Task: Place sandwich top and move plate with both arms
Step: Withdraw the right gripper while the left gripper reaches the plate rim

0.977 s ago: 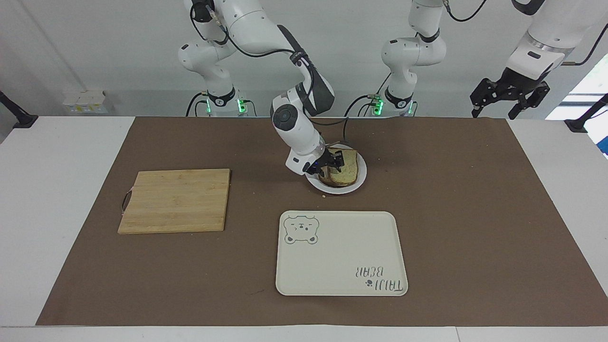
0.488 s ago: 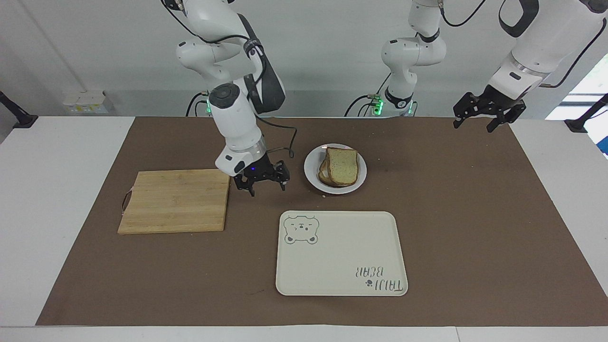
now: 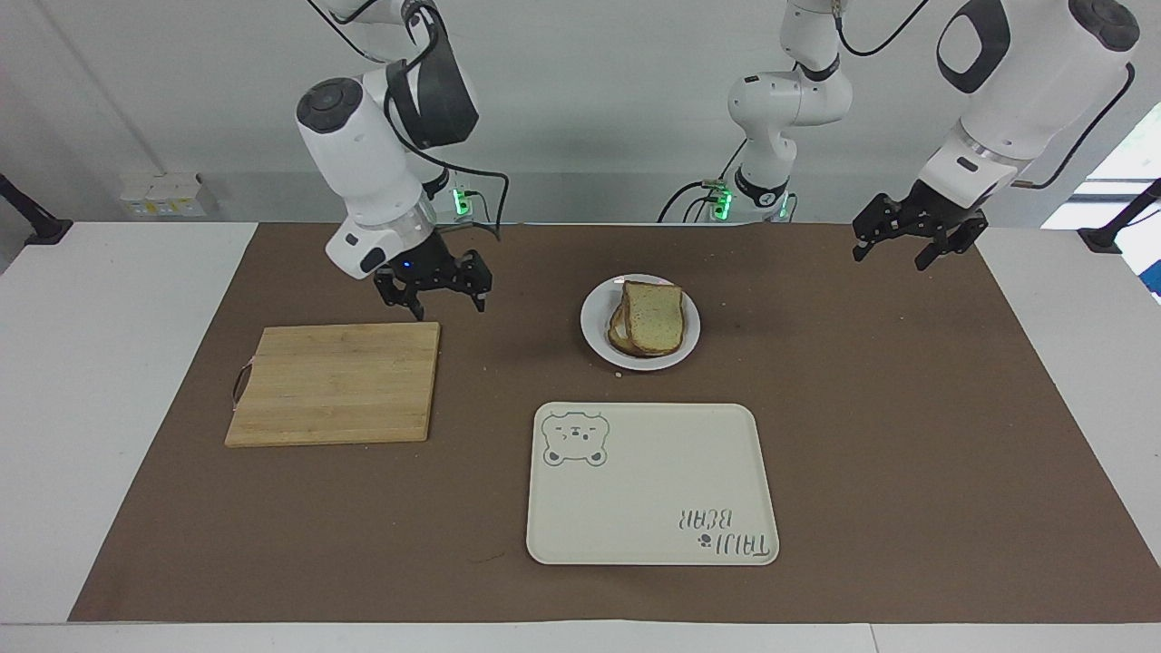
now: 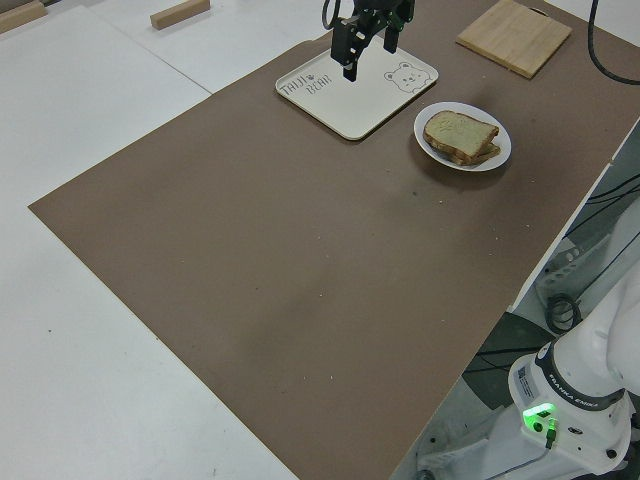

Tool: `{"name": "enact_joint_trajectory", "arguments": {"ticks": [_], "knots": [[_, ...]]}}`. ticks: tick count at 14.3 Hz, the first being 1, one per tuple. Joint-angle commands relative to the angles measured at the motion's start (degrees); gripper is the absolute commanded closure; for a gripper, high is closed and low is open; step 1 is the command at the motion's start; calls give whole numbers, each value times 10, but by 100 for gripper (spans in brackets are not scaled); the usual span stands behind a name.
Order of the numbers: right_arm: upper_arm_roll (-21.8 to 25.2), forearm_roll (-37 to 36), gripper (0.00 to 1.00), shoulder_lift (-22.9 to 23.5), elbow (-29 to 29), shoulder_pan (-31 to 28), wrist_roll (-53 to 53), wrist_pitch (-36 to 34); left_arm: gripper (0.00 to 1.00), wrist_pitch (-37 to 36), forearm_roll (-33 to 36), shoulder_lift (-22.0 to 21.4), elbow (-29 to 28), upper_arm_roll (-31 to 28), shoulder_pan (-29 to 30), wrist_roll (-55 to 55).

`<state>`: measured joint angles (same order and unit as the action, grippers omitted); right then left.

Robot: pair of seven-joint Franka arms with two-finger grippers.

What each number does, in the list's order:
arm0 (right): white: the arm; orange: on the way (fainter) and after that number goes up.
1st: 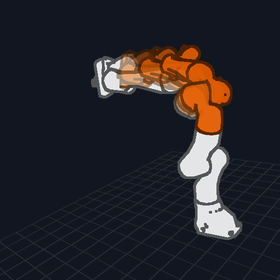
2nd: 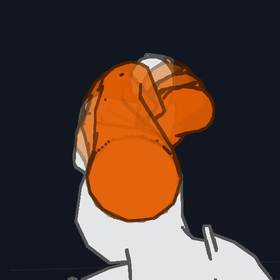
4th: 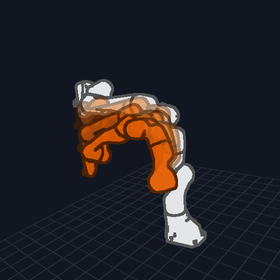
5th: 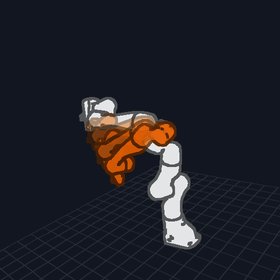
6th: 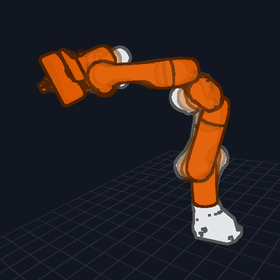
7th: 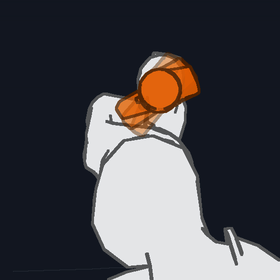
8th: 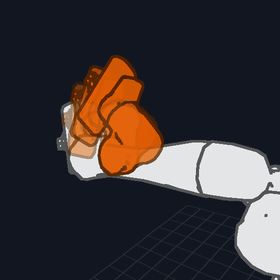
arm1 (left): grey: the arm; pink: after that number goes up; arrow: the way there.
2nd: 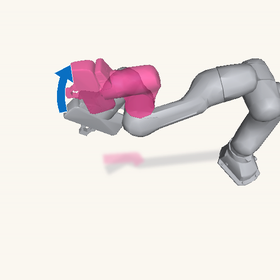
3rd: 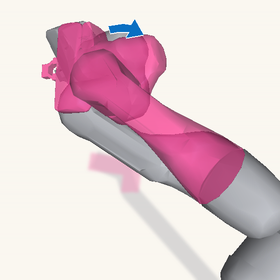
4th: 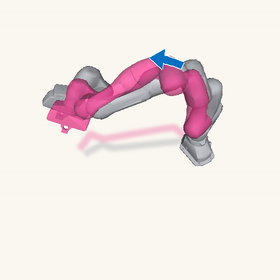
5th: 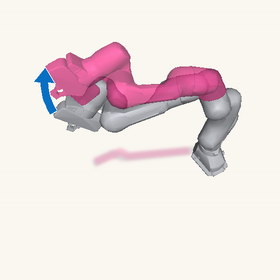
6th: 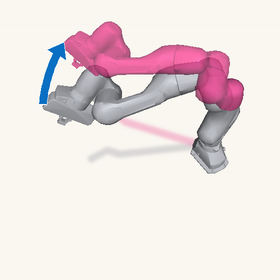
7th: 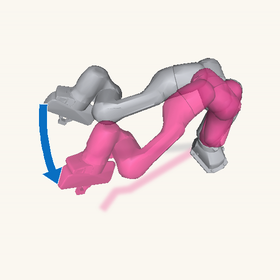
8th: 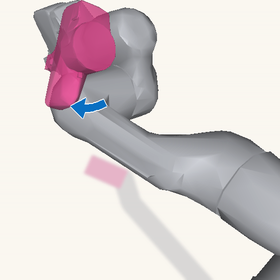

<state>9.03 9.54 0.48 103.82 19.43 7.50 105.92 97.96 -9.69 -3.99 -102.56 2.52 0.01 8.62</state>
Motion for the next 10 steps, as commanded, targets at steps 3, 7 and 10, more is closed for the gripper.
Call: {"name": "enact_joint_trajectory", "arguments": {"ticks": [3,7,10], "knots": [[-6,-38,0,-43,-2,-61,-30,-61,0,90,-94,-13,-90,-8,-10,81],[-5,-44,0,-61,-6,-111,-76,-98,0,151,-185,9,-144,-8,-25,148],[1,-44,0,-66,-8,-138,-107,-117,0,252,-244,30,-215,-8,-77,175]]}}
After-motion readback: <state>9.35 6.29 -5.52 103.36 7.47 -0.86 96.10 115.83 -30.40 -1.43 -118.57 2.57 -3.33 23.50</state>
